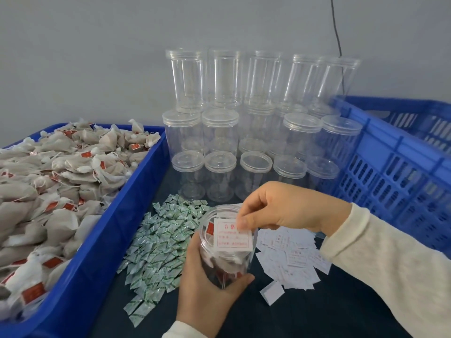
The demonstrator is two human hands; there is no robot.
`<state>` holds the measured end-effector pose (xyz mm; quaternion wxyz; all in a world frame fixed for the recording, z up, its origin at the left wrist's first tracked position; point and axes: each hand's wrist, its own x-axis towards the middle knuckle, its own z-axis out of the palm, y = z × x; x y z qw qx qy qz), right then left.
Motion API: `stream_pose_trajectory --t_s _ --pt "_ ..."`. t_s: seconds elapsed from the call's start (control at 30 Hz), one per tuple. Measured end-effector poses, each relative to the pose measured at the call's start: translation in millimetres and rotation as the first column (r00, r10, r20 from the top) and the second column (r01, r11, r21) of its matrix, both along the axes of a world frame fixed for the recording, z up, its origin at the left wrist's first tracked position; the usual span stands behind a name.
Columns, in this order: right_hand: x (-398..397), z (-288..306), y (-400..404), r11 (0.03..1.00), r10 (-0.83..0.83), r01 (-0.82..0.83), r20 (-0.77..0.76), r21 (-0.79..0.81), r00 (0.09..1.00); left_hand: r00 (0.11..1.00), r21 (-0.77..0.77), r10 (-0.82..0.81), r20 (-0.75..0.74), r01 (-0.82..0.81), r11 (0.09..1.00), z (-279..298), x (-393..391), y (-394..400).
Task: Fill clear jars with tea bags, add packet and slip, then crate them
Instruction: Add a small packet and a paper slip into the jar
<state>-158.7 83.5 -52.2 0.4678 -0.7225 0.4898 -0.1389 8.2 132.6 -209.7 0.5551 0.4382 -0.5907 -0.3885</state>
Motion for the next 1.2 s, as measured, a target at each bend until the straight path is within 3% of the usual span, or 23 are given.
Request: stream_pose_trajectory --t_s 0.2,0.43,0.53,0.6,0.77,0.93,1.1,1.2 --pt "-2 -2 9 0.967 -0.092 0.050 -0.162 -0.248 0.982 1.000 0.003 -0.015 0.006 0.015 1.000 8 -11 5" --pt "-13 1 18 0.893 -0.124 -0.030 -0.308 -0.450 0.943 1.000 -0.011 -0.028 0.005 0.028 1.000 17 -24 9" --pt "-16 4 22 0.854 -0.180 0.002 -0.293 -0.520 0.939 0.999 -0.029 -0.017 0.033 0.018 0.999 19 -27 9" --pt "-17 7 26 0.853 -0.189 0.015 -0.282 -0.522 0.940 0.999 -0.011 -0.037 0.040 0.037 0.999 20 -29 11" --pt "-10 12 39 0.925 -0.031 -0.194 -0.573 -0.328 0.819 0.994 0.042 -0.105 0.021 0.104 0.994 23 -37 16" --pt "-6 42 58 0.905 -0.045 -0.253 -0.669 -0.341 0.742 0.989 -0.050 -0.145 0.030 0.147 0.988 35 -49 25" --pt "-52 127 89 0.893 -0.290 -0.009 -0.590 -0.451 0.754 0.982 -0.139 -0.133 0.133 0.151 0.979 43 -51 32" --pt "-96 184 109 0.770 -0.533 0.232 -0.398 -0.594 0.747 0.981 -0.106 -0.061 0.185 0.081 0.991 38 -51 30"
